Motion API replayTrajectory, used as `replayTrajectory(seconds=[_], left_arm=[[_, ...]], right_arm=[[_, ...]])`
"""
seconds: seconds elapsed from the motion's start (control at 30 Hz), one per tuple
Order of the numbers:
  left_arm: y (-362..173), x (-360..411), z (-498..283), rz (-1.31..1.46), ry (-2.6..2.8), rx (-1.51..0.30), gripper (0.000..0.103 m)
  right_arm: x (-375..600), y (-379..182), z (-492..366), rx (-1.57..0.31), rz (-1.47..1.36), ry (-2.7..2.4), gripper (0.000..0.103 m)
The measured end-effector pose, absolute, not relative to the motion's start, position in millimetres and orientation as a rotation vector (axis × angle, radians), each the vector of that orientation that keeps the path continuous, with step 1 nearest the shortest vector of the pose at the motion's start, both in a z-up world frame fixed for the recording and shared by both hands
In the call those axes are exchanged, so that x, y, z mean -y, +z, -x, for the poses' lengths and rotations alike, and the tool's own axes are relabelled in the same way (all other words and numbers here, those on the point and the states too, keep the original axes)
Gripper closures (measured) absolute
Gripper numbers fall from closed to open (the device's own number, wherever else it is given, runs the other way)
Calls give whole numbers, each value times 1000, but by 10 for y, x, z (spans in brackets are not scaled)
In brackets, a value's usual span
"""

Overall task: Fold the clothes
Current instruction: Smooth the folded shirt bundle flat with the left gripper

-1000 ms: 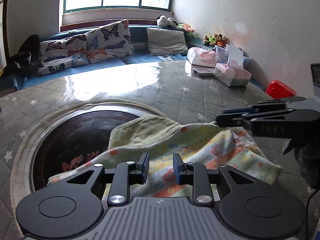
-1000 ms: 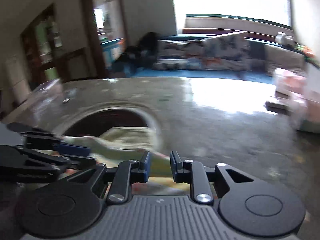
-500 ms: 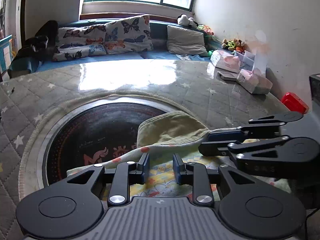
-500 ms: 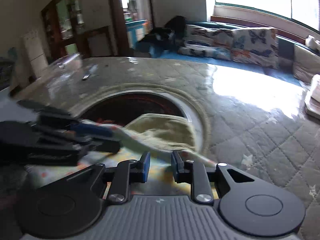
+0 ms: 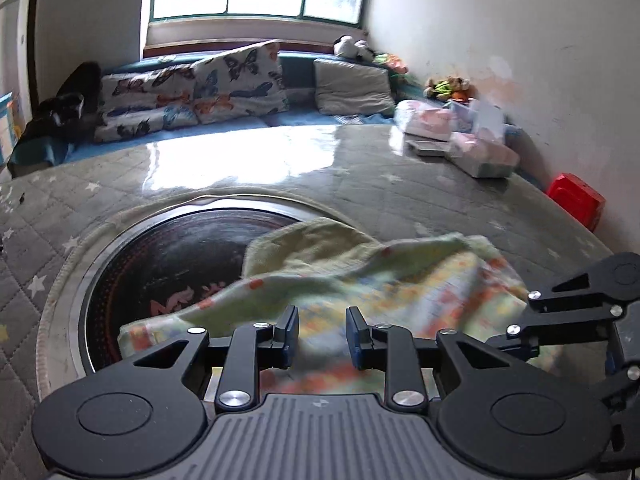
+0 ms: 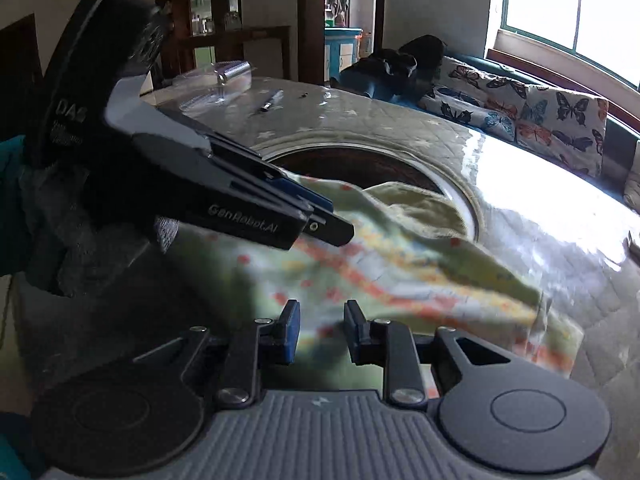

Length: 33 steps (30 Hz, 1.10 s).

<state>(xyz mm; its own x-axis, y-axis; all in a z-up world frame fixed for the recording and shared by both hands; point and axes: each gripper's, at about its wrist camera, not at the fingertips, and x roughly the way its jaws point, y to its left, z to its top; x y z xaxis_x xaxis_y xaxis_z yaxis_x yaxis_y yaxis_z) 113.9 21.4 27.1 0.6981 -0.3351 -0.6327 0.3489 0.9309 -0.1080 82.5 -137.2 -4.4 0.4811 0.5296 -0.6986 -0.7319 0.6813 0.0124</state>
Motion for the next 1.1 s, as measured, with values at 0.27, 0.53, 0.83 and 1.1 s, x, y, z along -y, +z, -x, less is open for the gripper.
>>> replayTrajectory(seconds=[0.27, 0.53, 0.83, 1.1], left_arm=[[171, -154, -625, -69, -378, -671, 72], [154, -374, -419, 8, -345, -672, 69], [264, -594, -586, 90, -273, -677, 67], [117, -746, -539, 99, -238, -699, 61]], right_arm=[[1645, -30, -736, -712, 198, 684, 77], [2083, -136, -576, -782, 155, 563, 77], [2048, 15, -799, -699, 129, 529, 64], [2107, -217, -984, -719, 76, 513, 52]])
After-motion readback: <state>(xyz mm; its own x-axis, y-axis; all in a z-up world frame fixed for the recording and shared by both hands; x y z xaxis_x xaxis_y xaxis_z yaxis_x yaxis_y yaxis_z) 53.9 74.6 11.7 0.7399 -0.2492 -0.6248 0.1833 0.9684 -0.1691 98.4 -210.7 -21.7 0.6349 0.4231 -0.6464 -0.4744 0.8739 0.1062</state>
